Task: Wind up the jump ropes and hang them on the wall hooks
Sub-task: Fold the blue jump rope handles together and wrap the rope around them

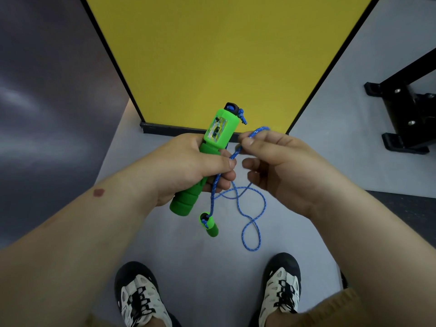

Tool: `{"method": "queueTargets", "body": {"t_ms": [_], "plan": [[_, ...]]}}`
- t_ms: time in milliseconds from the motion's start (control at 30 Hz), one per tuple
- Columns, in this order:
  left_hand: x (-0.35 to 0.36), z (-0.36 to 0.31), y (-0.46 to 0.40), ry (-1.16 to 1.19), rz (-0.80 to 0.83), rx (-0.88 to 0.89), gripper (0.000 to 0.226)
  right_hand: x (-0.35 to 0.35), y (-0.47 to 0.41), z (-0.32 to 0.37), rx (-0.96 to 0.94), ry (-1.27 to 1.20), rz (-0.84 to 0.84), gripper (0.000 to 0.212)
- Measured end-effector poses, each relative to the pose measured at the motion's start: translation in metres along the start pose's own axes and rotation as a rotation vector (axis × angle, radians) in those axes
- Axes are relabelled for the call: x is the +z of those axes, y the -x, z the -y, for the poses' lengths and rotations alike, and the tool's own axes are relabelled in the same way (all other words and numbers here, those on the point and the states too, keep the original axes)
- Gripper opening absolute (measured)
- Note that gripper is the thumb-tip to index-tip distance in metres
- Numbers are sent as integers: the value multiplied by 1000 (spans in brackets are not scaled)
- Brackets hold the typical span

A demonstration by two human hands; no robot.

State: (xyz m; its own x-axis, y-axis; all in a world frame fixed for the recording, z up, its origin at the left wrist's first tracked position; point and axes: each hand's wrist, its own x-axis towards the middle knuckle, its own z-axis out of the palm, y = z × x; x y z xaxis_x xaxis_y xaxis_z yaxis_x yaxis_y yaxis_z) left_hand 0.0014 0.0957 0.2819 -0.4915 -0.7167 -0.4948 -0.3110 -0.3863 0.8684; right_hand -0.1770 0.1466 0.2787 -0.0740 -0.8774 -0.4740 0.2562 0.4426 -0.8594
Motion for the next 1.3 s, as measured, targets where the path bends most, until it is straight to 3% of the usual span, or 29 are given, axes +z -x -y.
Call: {"method": "queueTargets", "body": {"t_ms": [67,400,667,1033,1300], "plan": [[0,0,0,12,6,-3,13,3,1,-2,2,37,16,6],[-3,-1,1,-10,10,-3,12,-6,-6,4,-100,-131,-227,9],[-2,-2,1,-1,-4,-11,12,2,0,-1,-44,0,-5,5],[0,-2,3,-16,34,-19,12,-5,-4,7,-175,-153,-245,4],[-1,-3,3,-20,6,-16,14,2,1,-2,-53,22,-13,7]]}}
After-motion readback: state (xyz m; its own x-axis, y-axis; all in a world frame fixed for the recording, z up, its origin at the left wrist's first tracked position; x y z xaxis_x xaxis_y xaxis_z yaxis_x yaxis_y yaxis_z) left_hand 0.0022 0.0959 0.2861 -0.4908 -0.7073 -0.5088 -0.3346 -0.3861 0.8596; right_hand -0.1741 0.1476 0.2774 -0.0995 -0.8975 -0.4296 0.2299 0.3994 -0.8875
